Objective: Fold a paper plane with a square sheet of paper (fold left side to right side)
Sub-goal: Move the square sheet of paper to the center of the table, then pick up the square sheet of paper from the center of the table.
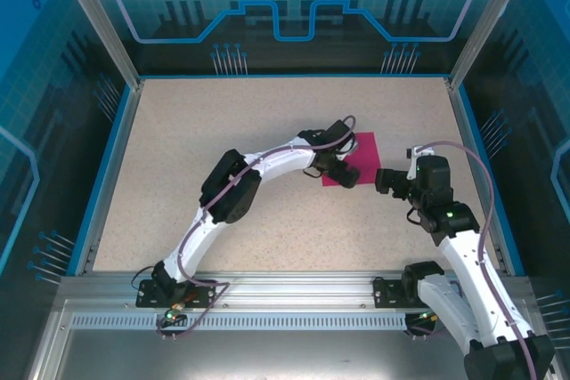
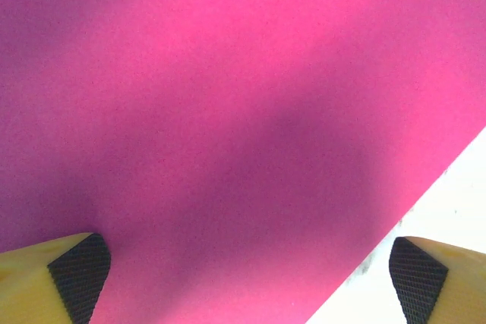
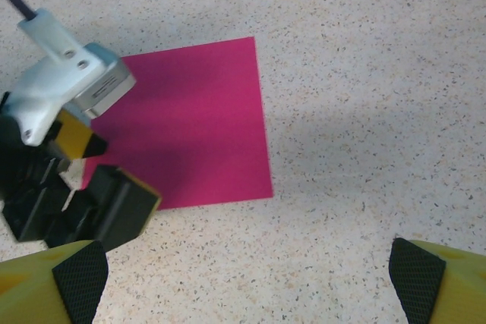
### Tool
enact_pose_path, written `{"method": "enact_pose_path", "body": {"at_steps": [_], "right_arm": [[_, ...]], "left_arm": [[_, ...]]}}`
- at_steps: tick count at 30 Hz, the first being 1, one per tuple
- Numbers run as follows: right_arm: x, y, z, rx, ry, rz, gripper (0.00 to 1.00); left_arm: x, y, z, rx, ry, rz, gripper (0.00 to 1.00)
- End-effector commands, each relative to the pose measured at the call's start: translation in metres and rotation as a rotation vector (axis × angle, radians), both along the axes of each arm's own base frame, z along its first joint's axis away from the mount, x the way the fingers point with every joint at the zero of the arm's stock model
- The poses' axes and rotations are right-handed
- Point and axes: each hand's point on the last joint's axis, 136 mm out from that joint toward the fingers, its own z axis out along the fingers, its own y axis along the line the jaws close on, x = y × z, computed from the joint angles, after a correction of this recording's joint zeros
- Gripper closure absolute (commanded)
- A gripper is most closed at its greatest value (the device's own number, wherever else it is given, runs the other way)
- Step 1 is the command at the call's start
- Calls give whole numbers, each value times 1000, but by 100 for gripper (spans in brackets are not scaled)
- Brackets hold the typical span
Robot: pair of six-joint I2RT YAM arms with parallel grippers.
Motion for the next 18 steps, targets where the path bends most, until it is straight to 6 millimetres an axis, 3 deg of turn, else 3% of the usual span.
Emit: {"method": "enact_pose_path", "body": {"at_steps": [1,10,14,18], "right_arm": [[2,8,6,41,4,9,1],[18,31,-23,81,127,47,1],[27,51,-40,53,189,92,1],[41,72,-54,32,235,128,1]], "left_arm": [[-46,55,-42,144,122,23,1],[-79,129,-39,155,123,131,1],[-75,141,-24,116,98,160,1],[-66,140,9,15,54,187,1]]}}
